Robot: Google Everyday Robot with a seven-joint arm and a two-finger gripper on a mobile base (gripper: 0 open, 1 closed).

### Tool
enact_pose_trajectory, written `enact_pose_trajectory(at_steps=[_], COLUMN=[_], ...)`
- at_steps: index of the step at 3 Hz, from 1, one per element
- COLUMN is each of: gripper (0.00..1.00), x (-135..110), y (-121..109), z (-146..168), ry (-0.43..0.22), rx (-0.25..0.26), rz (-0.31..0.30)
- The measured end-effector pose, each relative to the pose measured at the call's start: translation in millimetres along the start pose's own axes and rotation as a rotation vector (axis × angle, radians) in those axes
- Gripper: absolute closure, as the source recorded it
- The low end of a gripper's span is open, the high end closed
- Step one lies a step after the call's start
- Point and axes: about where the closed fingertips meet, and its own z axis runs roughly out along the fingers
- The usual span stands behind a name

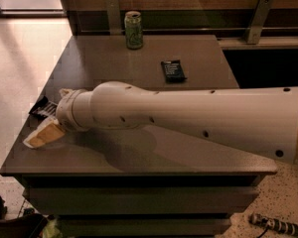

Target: Pick rxbar chocolate

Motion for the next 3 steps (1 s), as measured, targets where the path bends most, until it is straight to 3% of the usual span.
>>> enact_pose_trajectory(at_steps=[3], gripper=[0.93], x=[-2.3], y=[-0.3], z=[-1.1], ry=[0.0], rx=[0.0], rz=[0.0])
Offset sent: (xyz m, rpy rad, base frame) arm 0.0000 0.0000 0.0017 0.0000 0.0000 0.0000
